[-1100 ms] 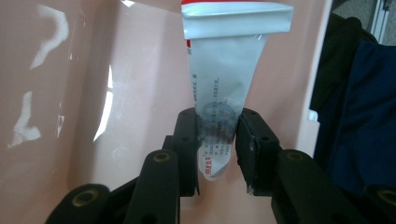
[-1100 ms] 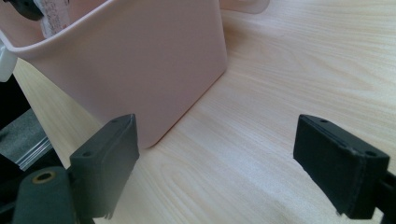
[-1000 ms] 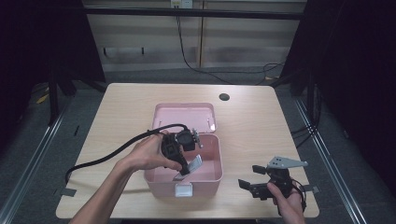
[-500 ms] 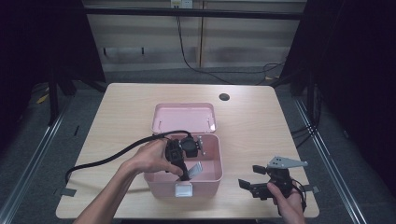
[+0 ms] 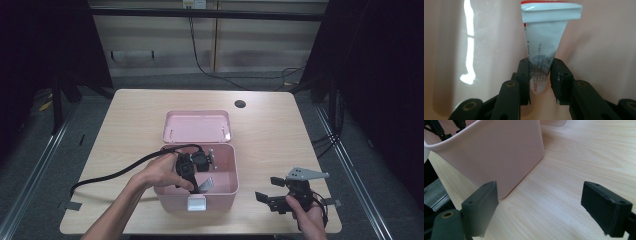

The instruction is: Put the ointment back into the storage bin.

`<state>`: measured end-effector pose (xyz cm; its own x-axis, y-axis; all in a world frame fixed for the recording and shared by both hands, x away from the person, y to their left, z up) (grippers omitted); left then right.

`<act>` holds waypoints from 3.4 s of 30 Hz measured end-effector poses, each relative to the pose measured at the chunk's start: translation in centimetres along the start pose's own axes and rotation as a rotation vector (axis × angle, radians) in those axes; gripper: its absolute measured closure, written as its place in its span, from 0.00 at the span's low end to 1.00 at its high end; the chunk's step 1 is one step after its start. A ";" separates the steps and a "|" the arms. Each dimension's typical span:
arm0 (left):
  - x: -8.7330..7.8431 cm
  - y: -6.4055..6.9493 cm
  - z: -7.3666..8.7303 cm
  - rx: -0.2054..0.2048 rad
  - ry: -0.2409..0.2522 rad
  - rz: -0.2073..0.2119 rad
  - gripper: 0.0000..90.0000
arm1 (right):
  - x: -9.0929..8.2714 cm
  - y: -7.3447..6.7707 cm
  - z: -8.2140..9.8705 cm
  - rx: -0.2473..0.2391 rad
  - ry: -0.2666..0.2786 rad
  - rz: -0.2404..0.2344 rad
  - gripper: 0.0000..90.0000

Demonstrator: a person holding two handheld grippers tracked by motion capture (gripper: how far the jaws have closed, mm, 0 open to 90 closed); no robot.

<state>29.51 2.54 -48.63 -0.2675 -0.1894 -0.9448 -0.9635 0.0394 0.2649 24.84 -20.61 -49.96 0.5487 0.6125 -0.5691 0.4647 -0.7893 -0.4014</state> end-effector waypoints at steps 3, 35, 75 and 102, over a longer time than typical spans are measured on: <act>0.2 0.1 -0.1 0.001 -0.004 0.014 0.78 | 0.0 0.0 0.0 -0.001 0.000 0.001 0.15; 3.5 -0.6 -0.6 -0.022 -0.059 0.041 0.78 | 0.0 0.0 0.1 0.002 -0.010 0.002 0.15; 3.4 -1.2 -1.1 -0.068 -0.027 0.020 0.62 | 0.0 0.0 0.2 0.003 -0.011 0.002 0.15; -3.2 0.4 -0.9 -0.027 0.141 -0.017 0.53 | 0.1 0.0 0.2 0.008 -0.014 0.002 0.15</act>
<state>30.04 2.32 -45.33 -0.2450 -0.3256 -0.9132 -0.9666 0.0085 0.2563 24.76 -20.56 -50.10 0.5401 0.6099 -0.5799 0.4579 -0.7911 -0.4057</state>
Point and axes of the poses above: each handheld gripper's, and its own axes: x roughly forward along the jaws, z roughly out of its underside, y roughly to its right, the point moved 8 cm from there along x, roughly forward along the jaws, and after that the axes turned 10 degrees about x, right-handed, at the moved point
